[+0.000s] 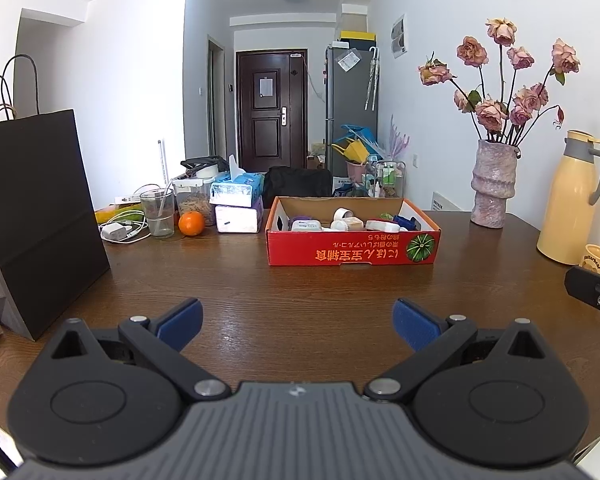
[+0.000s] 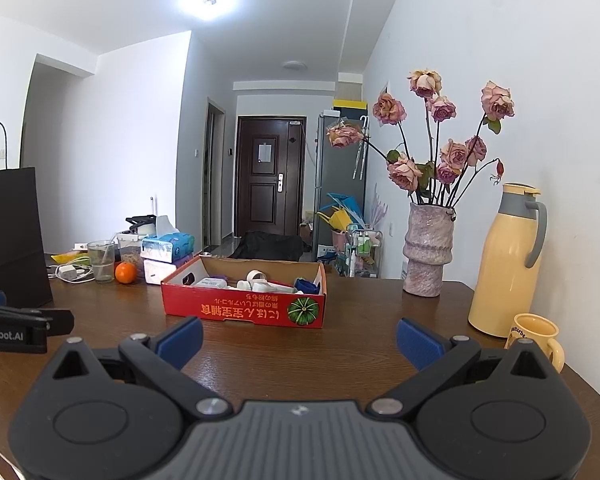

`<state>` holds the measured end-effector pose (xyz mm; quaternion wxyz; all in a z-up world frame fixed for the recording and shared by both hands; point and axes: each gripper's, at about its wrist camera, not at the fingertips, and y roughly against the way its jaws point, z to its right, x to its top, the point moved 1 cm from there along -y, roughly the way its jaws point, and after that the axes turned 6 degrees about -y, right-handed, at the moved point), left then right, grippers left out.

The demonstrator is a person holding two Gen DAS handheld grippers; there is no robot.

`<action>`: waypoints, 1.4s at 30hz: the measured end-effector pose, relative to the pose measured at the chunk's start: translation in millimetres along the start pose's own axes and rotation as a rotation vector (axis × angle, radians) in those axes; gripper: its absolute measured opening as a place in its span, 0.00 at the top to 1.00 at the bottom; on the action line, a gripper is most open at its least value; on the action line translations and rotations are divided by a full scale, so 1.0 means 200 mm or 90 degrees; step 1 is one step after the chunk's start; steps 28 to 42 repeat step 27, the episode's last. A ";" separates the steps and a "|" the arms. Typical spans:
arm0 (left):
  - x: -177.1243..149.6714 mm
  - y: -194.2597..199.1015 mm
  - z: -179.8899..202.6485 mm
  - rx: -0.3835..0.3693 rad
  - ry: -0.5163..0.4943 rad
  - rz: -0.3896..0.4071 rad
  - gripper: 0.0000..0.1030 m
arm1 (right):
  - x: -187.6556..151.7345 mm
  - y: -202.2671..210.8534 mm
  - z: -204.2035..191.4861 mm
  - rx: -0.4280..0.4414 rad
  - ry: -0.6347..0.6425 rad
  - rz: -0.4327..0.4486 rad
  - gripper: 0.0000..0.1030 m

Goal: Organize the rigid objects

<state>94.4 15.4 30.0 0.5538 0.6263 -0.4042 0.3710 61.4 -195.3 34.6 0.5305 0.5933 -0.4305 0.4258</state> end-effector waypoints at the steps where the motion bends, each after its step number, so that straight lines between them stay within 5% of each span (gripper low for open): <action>1: 0.00 0.00 0.00 0.000 0.000 0.000 0.00 | 0.00 0.00 0.00 0.000 0.000 -0.001 0.00; 42: 0.00 -0.04 0.02 -0.003 -0.003 -0.007 0.00 | -0.02 -0.06 0.01 -0.003 0.004 -0.020 0.00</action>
